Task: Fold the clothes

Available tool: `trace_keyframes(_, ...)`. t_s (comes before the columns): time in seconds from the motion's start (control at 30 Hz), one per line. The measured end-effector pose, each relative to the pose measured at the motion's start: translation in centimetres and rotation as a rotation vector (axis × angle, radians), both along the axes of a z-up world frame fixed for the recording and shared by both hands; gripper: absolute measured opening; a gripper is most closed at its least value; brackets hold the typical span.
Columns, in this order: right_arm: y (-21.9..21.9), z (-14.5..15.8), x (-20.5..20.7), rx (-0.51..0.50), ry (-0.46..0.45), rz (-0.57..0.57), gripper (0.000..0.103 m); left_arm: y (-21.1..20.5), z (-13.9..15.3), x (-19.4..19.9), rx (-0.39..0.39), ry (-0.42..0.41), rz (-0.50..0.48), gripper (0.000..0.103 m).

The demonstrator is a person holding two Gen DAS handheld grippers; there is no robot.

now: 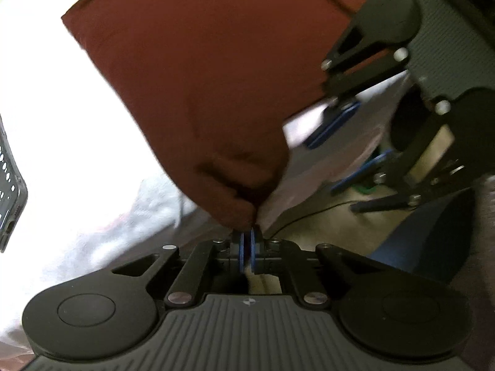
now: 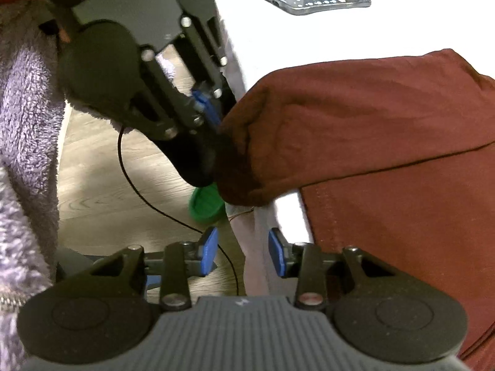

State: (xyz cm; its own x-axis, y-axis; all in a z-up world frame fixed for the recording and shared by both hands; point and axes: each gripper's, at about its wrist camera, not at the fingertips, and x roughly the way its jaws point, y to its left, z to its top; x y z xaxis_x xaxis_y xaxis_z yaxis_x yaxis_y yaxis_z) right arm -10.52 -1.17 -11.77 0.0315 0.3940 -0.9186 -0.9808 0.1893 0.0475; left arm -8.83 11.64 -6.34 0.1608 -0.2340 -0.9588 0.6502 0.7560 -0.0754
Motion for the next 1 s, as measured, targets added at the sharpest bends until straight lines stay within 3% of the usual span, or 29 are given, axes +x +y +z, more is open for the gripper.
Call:
trace_keyframes(0.13, -0.2, 0.4, -0.3, 0.001, -0.025, 0.017, 0.041, 0.0, 2.4, -0.5, -0.089, -0.010, 0.009, 0.002)
trace_keyframes(0.4, -1.7, 2.4, 0.0, -0.004, -0.075, -0.016, 0.043, 0.9, 8.8, 1.4, -0.405, -0.044, 0.104, 0.002)
trace_keyframes(0.57, -3.6, 4.2, 1.4, 0.045, -0.090, -0.110, 0.044, 2.7, 9.7, 4.0, -0.551, -0.063, 0.222, 0.002)
trace_keyframes(0.63, -4.3, 4.9, 2.0, 0.074, -0.121, -0.158, 0.044, 3.2, 9.4, 5.7, -0.548, -0.061, 0.266, 0.002)
trace_keyframes(0.83, -5.0, 5.8, 3.5, 0.133, -0.216, -0.259, 0.044, 3.4, 5.9, 9.1, -0.428, -0.019, 0.360, 0.002)
trace_keyframes(1.0, -4.3, 6.1, 2.8, 0.185, -0.229, -0.188, 0.044, 3.3, 2.8, 11.7, -0.398, -0.010, 0.391, 0.002)
